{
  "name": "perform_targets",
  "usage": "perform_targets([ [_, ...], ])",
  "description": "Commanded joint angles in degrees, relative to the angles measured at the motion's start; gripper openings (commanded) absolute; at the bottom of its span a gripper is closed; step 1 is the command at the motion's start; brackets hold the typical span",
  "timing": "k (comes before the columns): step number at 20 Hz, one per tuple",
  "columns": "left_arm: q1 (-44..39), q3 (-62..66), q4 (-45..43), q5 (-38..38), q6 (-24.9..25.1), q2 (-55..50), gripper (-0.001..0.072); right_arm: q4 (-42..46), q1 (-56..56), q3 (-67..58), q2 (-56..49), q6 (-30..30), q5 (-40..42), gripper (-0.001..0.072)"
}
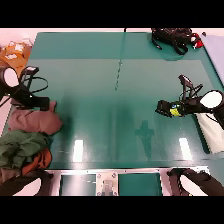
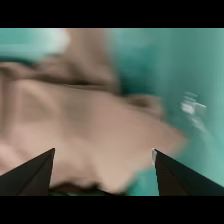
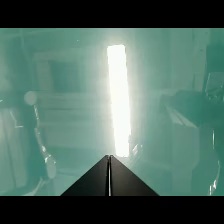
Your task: Fold the shirts.
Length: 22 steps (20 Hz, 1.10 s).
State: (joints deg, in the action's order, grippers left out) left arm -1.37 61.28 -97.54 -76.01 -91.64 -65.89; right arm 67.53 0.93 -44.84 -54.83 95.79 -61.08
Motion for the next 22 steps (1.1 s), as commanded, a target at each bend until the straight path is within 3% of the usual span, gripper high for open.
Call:
perform_targets([
  [1, 1.22, -5.03, -7.74, 6.38, -2.45, -1.42, 0.0720, -0.02, 0.02, 0.02, 0.02, 0.00, 0.00, 0.0017],
  [6, 3.56, -13.81, -7.41, 11.43, -0.79, -9.20, 0.0720, -0.02, 0.02, 0.02, 0.02, 0.00, 0.00, 0.0017],
  [7, 3.56, -13.81, -6.99, 11.74, -0.33, -10.64, 0.0524, -0.02, 0.02, 0.04, 0.02, 0.00, 0.00, 0.0017],
  [8, 3.54, -13.77, -6.78, 11.98, 0.76, -11.23, 0.0148, -0.02, 0.02, 0.04, 0.02, 0.00, 0.00, 0.0017],
  [9, 3.54, -13.31, -6.56, 11.85, 1.66, -11.23, 0.0030, -0.02, 0.02, 0.04, 0.02, 0.00, 0.00, 0.0017],
  [13, 2.19, -3.02, -3.28, 3.65, 6.40, -10.05, 0.0027, 0.00, 0.02, 0.04, 0.02, 0.00, 0.00, 0.0017],
  [16, -5.46, 9.97, -1.22, -1.64, 7.69, -7.32, 0.0027, -0.04, 0.04, 0.04, 0.02, 0.00, 0.00, 0.0017],
  [19, -16.83, 22.16, 5.07, -1.16, 7.61, -6.80, 0.0027, -0.11, 0.04, 0.04, 0.02, 0.00, 0.00, 0.0017],
  [22, -29.62, 27.12, 7.96, 6.95, 5.97, -7.02, 0.0026, -0.17, 0.02, -0.07, 0.02, 0.00, -0.20, 0.0017],
])
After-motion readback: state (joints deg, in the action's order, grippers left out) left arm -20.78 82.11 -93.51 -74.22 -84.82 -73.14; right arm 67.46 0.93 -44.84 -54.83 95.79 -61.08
